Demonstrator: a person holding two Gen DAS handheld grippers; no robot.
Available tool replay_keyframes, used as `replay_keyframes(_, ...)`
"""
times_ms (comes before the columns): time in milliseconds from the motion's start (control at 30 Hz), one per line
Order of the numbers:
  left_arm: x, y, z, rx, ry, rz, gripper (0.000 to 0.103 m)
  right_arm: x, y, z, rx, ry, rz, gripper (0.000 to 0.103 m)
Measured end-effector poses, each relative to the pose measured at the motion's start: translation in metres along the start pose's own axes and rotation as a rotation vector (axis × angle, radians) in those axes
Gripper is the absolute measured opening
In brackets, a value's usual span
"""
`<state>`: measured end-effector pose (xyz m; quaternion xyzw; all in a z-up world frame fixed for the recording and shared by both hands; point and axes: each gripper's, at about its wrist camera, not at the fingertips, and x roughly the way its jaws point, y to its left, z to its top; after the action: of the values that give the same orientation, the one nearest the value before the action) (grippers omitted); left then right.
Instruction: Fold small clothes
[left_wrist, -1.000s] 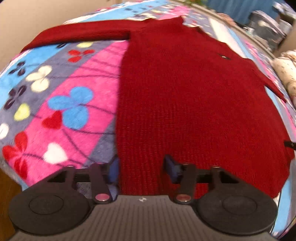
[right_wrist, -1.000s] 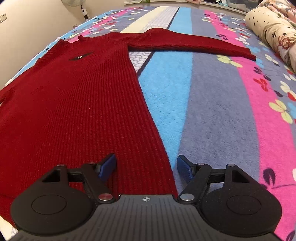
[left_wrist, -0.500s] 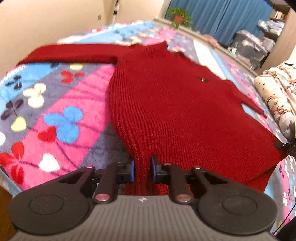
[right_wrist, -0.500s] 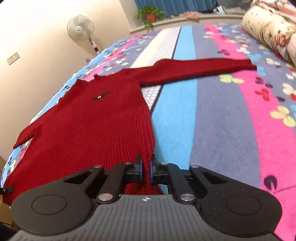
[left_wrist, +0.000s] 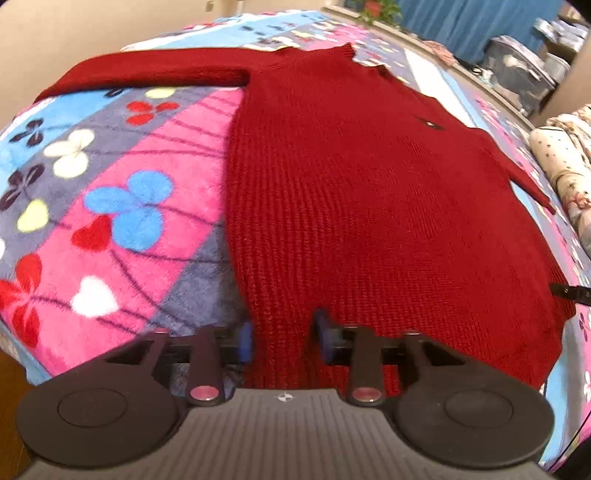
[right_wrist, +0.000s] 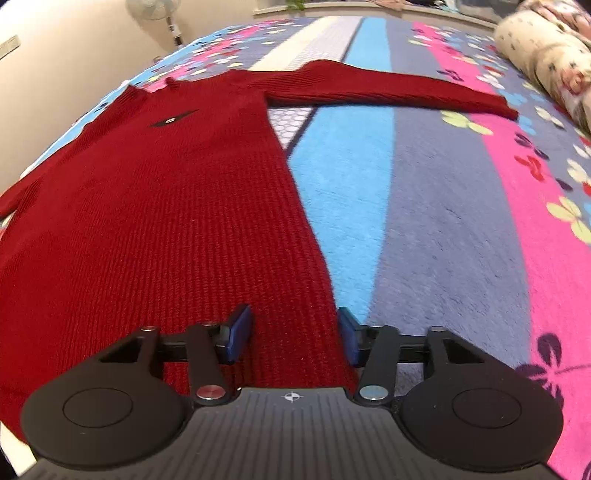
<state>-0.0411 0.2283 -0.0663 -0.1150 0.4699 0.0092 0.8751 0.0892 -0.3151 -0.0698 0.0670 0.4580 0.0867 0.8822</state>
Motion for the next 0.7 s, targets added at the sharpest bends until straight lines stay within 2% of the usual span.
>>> replay_keyframes(33, -0.001, -0.002, 0.0, 0.008, -0.007, -0.002, 0.021, -0.002, 0.0, 0.001, -0.002, -0.006, 0.025, 0.02)
replay_keyframes(167, -0.013, -0.006, -0.001, 0.025, -0.05, -0.004, 0.018, -0.02, -0.004, 0.004, 0.031, -0.051, 0.071, 0.016)
replay_keyframes(233, -0.028, -0.009, 0.0, 0.022, -0.095, -0.029, 0.017, -0.037, -0.01, 0.008, 0.074, -0.105, 0.089, 0.008)
replay_keyframes(367, -0.066, -0.012, 0.0, 0.028, -0.222, -0.114, 0.016, -0.078, -0.015, 0.012, 0.133, -0.213, 0.125, 0.006)
replay_keyframes(500, -0.091, -0.009, -0.003, 0.002, -0.286, -0.176, 0.015, -0.116, -0.014, 0.009, 0.164, -0.285, 0.133, 0.006)
replay_keyframes(567, -0.095, -0.008, -0.006, 0.007, -0.287, -0.178, 0.016, -0.129, -0.021, 0.006, 0.212, -0.298, 0.129, 0.006)
replay_keyframes(633, -0.087, -0.004, -0.007, -0.005, -0.238, -0.151, 0.019, -0.13, -0.026, 0.0, 0.215, -0.278, 0.113, 0.006)
replay_keyframes(700, -0.066, -0.001, -0.006, -0.004, -0.152, -0.083, 0.025, -0.11, -0.021, -0.002, 0.145, -0.18, 0.068, 0.008)
